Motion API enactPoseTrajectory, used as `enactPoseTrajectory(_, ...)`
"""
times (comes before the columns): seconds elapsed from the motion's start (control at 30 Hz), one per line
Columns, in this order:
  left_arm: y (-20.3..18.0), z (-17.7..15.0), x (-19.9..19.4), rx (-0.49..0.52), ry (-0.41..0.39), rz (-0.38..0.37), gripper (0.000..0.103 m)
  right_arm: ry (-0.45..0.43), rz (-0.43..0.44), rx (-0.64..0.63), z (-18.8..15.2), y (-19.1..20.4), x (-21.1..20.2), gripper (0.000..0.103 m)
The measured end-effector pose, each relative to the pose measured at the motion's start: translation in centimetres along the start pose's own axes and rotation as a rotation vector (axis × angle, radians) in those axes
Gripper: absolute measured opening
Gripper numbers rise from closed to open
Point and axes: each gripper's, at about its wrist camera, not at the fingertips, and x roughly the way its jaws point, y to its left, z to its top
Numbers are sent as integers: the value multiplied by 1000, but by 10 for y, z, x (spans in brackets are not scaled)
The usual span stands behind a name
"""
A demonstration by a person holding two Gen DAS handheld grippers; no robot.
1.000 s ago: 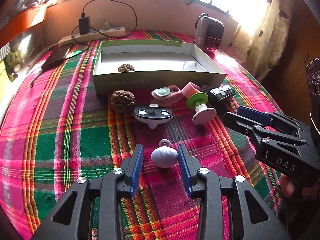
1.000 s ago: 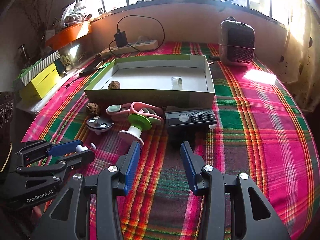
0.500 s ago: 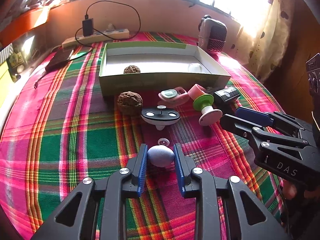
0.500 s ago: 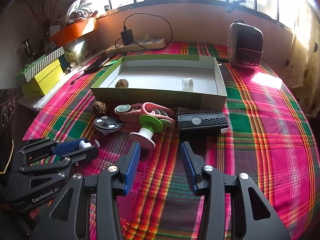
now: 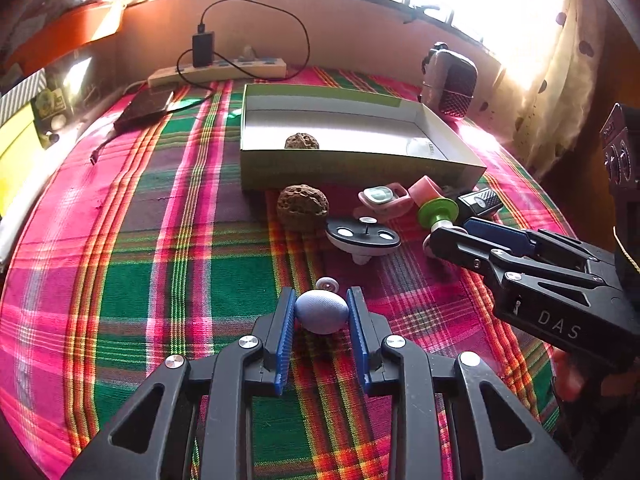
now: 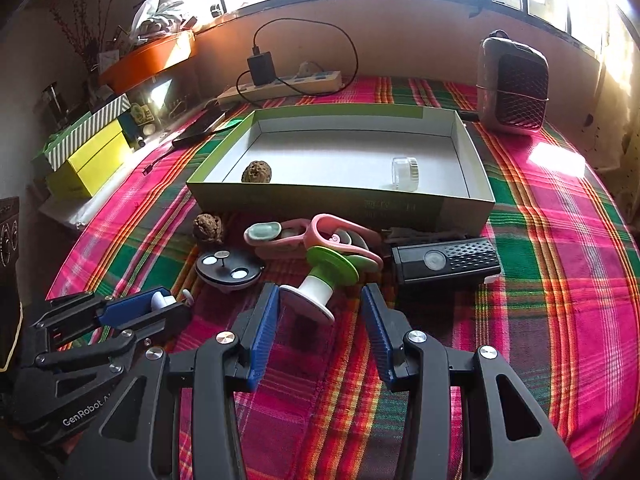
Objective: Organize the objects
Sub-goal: 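Grasp the white egg-shaped knob with the left tool while the right tool grasps the green-and-white spool, then lift the knob and spool and carry both over the tray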
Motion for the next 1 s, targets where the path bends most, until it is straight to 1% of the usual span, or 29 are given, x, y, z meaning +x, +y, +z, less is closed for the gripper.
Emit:
enactPoseTrajectory(0.17, 0, 1, 0, 1, 0, -3, 24, 10, -5, -10, 3, 4, 8, 44)
enactPoseTrajectory(0.3, 1, 1, 0, 2, 0, -3, 24, 16, -13, -24, 5, 5, 13, 50)
enactPoseTrajectory(0.33, 1, 1, 0, 0, 0, -4, 24, 16, -13, -28, 6, 6, 14, 51)
enactPoseTrajectory(0.63, 1, 1, 0, -1, -1, -3, 24, 32, -7, -32, 7, 2, 18, 51)
enactPoseTrajectory(0.87, 1, 1, 0, 0, -1, -2, 24, 15, -11, -36, 7, 2, 15, 50)
enactPoseTrajectory(0.93, 1, 1, 0, 0, -1, -3, 24, 12, -6, -35, 7, 2, 14, 46)
enactPoseTrajectory(1.0, 1, 1, 0, 0, -1, -2, 24, 11, -7, -35, 6, 2, 14, 46)
